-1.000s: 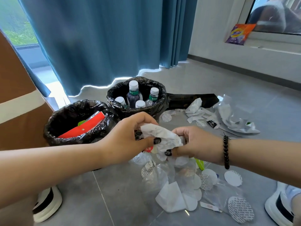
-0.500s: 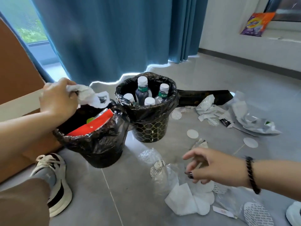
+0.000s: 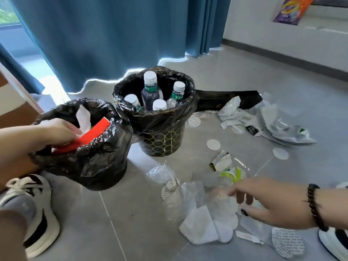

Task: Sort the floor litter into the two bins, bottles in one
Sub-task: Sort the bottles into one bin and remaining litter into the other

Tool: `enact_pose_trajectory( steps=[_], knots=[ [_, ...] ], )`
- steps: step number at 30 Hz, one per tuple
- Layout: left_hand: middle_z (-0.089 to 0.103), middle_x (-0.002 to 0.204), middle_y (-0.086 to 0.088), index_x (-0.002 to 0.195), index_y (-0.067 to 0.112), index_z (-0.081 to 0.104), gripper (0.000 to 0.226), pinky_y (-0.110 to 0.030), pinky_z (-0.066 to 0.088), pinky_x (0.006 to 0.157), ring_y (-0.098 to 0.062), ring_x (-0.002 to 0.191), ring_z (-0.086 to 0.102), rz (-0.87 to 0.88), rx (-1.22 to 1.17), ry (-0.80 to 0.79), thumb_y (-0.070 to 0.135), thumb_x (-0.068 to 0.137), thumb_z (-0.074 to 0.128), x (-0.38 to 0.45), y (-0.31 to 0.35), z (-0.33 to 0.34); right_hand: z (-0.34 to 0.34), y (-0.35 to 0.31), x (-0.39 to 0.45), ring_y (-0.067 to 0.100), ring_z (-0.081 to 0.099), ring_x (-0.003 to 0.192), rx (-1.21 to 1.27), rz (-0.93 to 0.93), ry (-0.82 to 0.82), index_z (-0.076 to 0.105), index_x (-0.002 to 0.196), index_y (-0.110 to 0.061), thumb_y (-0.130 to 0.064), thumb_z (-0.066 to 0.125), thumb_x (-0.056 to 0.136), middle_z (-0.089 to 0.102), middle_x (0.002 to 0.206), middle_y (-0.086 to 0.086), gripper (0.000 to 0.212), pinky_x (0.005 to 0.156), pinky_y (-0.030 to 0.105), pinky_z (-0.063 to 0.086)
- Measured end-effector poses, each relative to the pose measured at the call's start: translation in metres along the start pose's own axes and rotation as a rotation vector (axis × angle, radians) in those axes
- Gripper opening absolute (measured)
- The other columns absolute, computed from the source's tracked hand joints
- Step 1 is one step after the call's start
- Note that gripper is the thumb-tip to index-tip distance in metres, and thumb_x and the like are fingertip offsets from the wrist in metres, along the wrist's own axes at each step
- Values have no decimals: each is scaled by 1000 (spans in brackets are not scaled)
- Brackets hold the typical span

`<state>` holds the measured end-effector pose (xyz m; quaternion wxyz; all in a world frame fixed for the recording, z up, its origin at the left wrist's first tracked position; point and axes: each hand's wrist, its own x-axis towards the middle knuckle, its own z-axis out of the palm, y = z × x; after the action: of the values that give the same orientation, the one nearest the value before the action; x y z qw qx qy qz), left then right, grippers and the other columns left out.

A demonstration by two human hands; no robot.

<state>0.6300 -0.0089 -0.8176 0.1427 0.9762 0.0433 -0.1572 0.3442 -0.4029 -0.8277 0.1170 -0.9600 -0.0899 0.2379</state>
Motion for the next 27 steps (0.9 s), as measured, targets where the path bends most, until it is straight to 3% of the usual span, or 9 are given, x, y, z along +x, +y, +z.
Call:
enact_pose_trajectory(
  steps=[4, 6, 9, 12, 15, 20, 23, 25, 27],
  knots=[
    [68, 94, -21, 77, 20, 62, 33, -45, 50, 83, -38, 89, 61, 36, 83, 205, 40, 50, 64, -3, 10, -13, 16, 20, 5, 4, 45, 100, -118, 24, -98, 41, 129, -32, -33, 44, 94, 48, 119, -17, 35, 94, 20, 38],
    [60, 107, -17, 93, 27, 60, 49, -53, 48, 89, -42, 104, 54, 66, 222, 399, 53, 53, 50, -19, 25, -16, 23, 30, 9, 9, 47, 108, -179, 27, -128, 43, 129, -29, -30, 44, 94, 49, 126, -11, 35, 90, 21, 36],
    [28, 143, -8, 124, 37, 47, 59, -54, 25, 107, -35, 134, 25, 228, 88, 423, 46, 67, 60, -60, 67, 12, 42, 40, 16, 9, 47, 94, -114, 109, -143, 53, 121, -23, -27, 49, 91, 56, 115, -9, 30, 79, 17, 36],
    [5, 152, -2, 140, 32, 35, 74, -45, 7, 111, -24, 140, 5, 602, 139, 341, 29, 72, 64, -116, 112, 58, 69, 48, 5, 12, 50, 96, -68, 125, -225, 57, 117, -23, -26, 49, 88, 53, 96, -14, 30, 85, 17, 39],
    [0, 153, 5, 145, 34, 24, 72, -39, 2, 112, -16, 141, 1, 913, 325, 31, 30, 82, 58, -148, 119, 106, 90, 52, -11, 17, 51, 115, -95, 165, -395, 54, 122, -23, -30, 50, 89, 55, 124, -4, 34, 95, 22, 38],
    [40, 135, 11, 140, 29, 33, 55, -29, 27, 111, -11, 127, 41, 923, 463, -541, 31, 89, 52, -162, 116, 170, 103, 55, -5, 21, 48, 121, -130, 182, -399, 51, 127, -23, -22, 45, 90, 50, 133, 0, 37, 98, 25, 38],
    [56, 115, 17, 126, 31, 49, 40, -22, 45, 89, -7, 103, 57, 900, 312, -550, 16, 89, 48, -164, 124, 195, 103, 58, 4, 20, 50, 118, -96, 194, -335, 54, 122, -22, -14, 45, 85, 53, 128, -1, 39, 96, 26, 40],
    [52, 126, 13, 127, 30, 48, 40, -23, 42, 89, -12, 111, 54, 981, 383, -509, 15, 90, 50, -169, 130, 216, 102, 63, 10, 18, 56, 108, -1, 230, -253, 62, 108, -22, -12, 47, 80, 61, 113, -4, 34, 91, 26, 45],
    [39, 138, 7, 134, 27, 39, 48, -38, 48, 90, -26, 112, 55, 1039, 525, -500, 19, 90, 56, -175, 138, 233, 103, 71, 15, 13, 58, 94, 106, 285, -164, 62, 88, -26, -12, 48, 77, 62, 91, -9, 23, 85, 24, 49]
  ],
)
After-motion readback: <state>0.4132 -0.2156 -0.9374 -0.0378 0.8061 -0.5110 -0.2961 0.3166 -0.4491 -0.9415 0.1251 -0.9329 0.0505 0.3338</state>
